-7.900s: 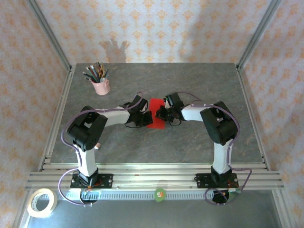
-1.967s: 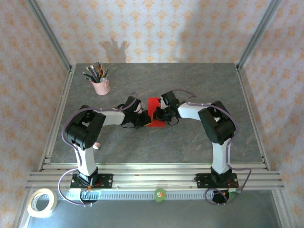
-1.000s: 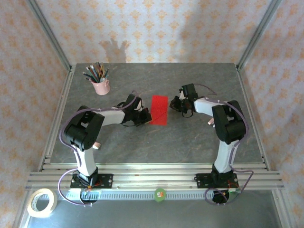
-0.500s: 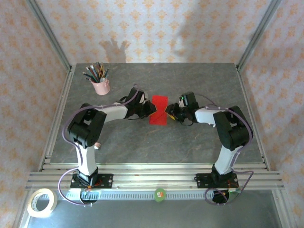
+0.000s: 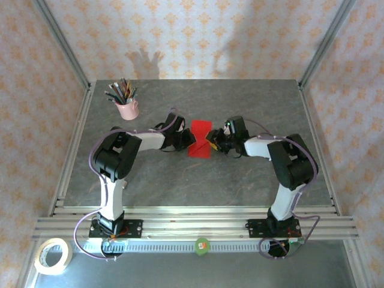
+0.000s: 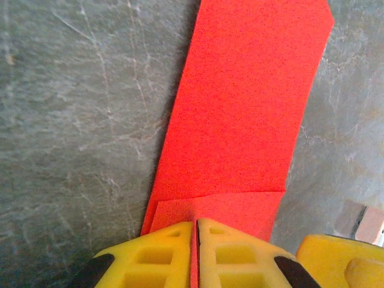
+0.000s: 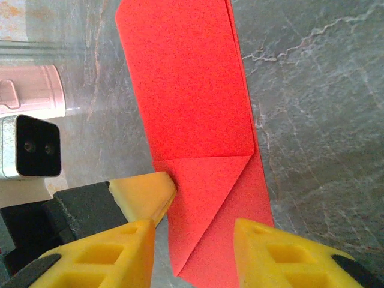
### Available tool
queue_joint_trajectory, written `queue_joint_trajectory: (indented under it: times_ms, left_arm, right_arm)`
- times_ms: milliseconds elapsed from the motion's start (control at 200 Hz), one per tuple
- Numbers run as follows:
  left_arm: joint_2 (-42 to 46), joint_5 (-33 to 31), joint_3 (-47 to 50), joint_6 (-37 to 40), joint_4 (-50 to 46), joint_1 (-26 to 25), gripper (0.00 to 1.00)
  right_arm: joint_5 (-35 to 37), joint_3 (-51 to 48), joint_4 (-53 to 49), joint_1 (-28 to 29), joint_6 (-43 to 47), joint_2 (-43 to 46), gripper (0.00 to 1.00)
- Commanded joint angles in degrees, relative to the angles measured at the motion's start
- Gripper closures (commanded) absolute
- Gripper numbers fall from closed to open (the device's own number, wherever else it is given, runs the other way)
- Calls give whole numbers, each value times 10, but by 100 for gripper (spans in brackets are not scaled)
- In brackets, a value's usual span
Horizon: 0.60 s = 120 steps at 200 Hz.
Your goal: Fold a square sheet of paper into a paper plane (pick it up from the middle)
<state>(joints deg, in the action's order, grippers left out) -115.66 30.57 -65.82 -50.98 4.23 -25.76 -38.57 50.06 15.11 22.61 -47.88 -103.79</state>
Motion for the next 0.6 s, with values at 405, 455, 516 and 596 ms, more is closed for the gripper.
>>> queue_joint_trajectory:
  times_ms: [405,455,516,596]
  left_arm:
    - [16,-6,73,-83,54,8,90]
    - [15,-6,74,-83,56,8,91]
    - [15,-4,74,-84,57,9,91]
    - [13,-3,76,-83,59,8,91]
  right_arm:
    - [24,27,8,23,-17,-37,68]
    - [24,31,6,24,-15,-40,70]
    - [23,34,7,26,-15,-43,72]
    - [25,35,6,27,-15,-46,73]
